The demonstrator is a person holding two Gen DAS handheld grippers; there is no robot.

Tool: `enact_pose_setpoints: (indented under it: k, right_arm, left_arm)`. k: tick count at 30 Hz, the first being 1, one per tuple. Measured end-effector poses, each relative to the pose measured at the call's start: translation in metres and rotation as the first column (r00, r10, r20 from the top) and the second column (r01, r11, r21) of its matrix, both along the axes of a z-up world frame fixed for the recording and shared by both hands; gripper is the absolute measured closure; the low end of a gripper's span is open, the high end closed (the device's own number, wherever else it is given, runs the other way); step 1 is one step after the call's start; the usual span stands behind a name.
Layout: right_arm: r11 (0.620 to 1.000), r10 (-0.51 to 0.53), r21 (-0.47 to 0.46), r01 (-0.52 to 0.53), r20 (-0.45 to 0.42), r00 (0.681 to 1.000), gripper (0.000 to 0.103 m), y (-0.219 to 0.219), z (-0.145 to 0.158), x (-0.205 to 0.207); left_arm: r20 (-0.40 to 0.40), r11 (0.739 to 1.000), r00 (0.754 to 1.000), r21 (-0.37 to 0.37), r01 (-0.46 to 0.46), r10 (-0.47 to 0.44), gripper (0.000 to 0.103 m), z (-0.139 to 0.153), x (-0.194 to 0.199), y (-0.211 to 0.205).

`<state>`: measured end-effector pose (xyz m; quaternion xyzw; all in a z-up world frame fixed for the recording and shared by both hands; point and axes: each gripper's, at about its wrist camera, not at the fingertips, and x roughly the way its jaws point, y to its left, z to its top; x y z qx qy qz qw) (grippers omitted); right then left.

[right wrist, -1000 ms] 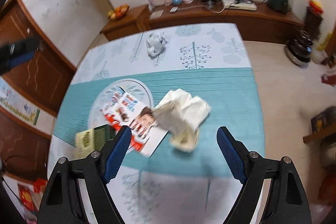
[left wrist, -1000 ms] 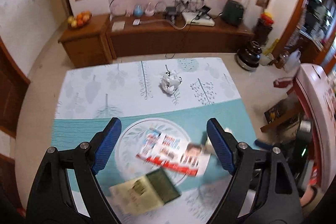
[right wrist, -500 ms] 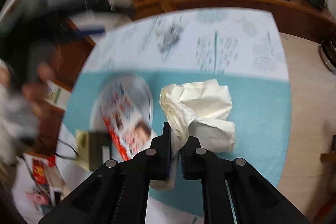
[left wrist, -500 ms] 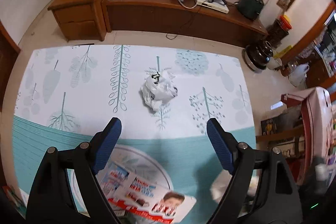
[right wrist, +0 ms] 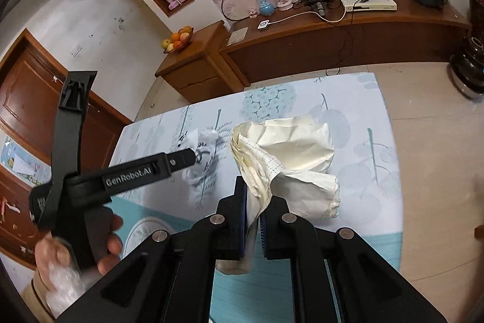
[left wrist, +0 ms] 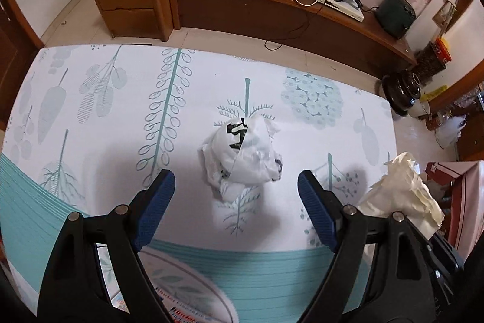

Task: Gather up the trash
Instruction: 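Grasp the crumpled tissue with the right tool while the left tool grasps the white plastic bag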

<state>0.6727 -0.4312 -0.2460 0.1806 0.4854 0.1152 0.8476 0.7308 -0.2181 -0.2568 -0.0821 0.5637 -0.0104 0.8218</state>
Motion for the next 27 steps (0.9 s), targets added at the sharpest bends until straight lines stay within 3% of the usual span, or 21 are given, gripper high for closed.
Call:
enact_pose_setpoints:
  k: [8, 9, 11, 13, 19, 27]
  right_arm:
    - [1.0, 0.018, 0.023, -0.018, -0.009, 1.0, 0.096, 0.009, -0.021, 0.009]
    - [1.0, 0.021, 0.022, -0.021, -0.01, 1.0, 0.096, 0.01, -0.023, 0.008]
    - [0.999, 0.028, 0.019, -0.027, -0.015, 1.0, 0.096, 0.011, -0.027, 0.007]
    - [0.999, 0.033, 0.021, -0.033, -0.02, 0.999, 0.096, 0.012, -0.028, 0.003]
    - [0.999, 0.041, 0.026, -0.041, -0.028, 0.999, 0.096, 0.016, -0.029, -0.003]
    - [0.998, 0.039, 0.045, -0.038, -0.031, 0.999, 0.096, 0.025, -0.014, -0.033]
  left_arm:
    - [0.01, 0.999, 0.999, -0.006, -0.05, 0.05, 0.024, -0.022, 0.015, -0.003]
    - [0.009, 0.999, 0.999, -0.006, -0.052, 0.052, 0.027, -0.023, 0.016, -0.003]
    - [0.005, 0.999, 0.999, -0.01, -0.043, 0.043, 0.052, -0.029, 0.018, -0.005]
    - [0.006, 0.999, 0.999, 0.01, -0.032, 0.032, 0.053, -0.031, 0.016, -0.008]
    - [0.021, 0.994, 0.999, 0.106, 0.027, -0.029, 0.063, -0.023, 0.001, -0.02]
    - [0.047, 0.995, 0.996, 0.074, 0.067, -0.071, 0.066, 0.021, -0.047, -0.008]
